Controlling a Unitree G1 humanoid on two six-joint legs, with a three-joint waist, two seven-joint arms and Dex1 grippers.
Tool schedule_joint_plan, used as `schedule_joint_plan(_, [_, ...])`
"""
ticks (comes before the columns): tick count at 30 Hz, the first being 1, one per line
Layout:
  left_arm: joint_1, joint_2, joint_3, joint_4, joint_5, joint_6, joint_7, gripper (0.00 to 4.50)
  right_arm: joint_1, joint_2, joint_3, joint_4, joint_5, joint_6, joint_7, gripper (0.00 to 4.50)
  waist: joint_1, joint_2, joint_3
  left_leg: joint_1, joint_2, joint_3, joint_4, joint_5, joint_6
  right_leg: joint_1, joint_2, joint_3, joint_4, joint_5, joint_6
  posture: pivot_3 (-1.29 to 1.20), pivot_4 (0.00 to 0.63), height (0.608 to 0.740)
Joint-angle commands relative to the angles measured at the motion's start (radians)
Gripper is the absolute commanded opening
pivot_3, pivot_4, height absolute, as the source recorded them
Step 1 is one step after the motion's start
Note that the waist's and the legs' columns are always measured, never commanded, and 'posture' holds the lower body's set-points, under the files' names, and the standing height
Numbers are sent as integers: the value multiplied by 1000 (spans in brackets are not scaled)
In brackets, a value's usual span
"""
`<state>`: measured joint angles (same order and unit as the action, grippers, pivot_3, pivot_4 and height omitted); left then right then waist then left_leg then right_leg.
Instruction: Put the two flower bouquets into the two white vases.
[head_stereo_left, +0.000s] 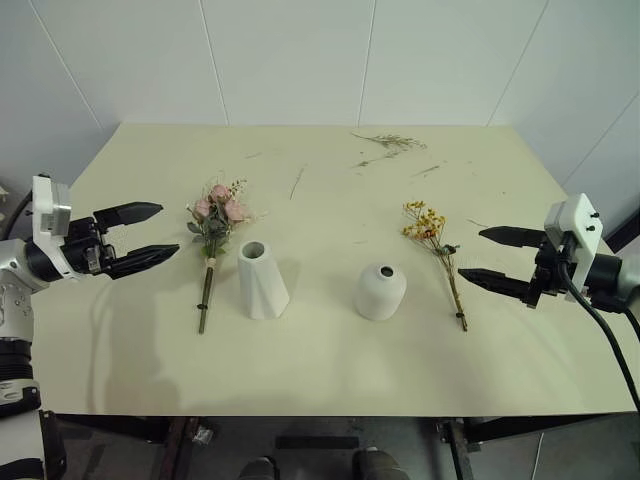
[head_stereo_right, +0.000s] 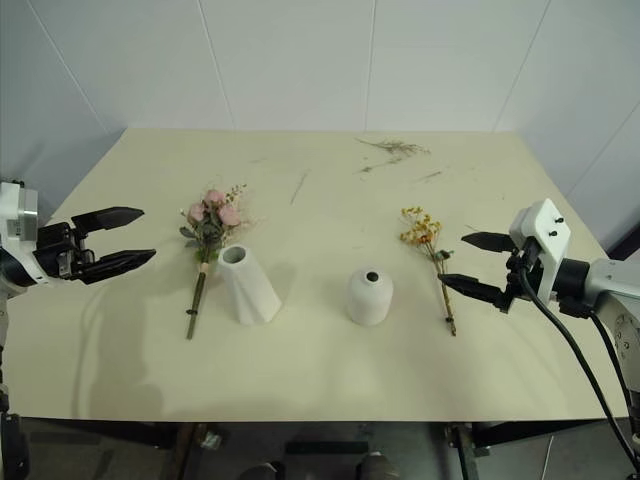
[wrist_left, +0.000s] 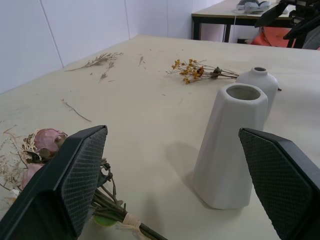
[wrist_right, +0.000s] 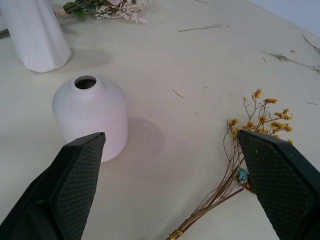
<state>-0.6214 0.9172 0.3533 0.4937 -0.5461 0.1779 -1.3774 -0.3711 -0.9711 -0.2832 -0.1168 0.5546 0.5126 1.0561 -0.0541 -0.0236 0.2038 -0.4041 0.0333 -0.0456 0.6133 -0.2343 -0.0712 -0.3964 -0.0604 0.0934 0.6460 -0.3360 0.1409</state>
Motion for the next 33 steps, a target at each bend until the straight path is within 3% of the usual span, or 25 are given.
schedule_joint_plan(1, [-3,6,18,-22,-16,9,-2,4500,-27,-5,-23,-25,18,-1,-5,4450,0,0,0,0,0,0,0,0,0,0,0,0,0,0,0,0,150,740])
schedule_joint_plan(15, [121,-5,88,-161,-60,69,70,4500,-121,53,50,-2,20,-36,32,4450,-2,0,0,0,0,0,0,0,0,0,0,0,0,0,0,0,150,740])
schedule_joint_plan(22, [273,-6,120,-371,-77,243,250,4500,-169,65,115,24,23,-50,121,4450,-1,0,0,0,0,0,1,0,0,0,-1,0,1,0,0,0,150,740])
schedule_joint_plan(25, [261,-24,110,-397,-59,261,342,4500,-167,66,125,-2,40,-40,141,4450,3,0,0,0,0,0,1,0,0,0,-1,0,1,0,0,0,150,740])
schedule_joint_plan(33, [192,-3,61,-452,-29,526,612,4500,-125,31,91,-5,52,-81,237,4450,4,0,0,0,0,-1,1,0,0,0,-1,0,1,0,0,0,150,740])
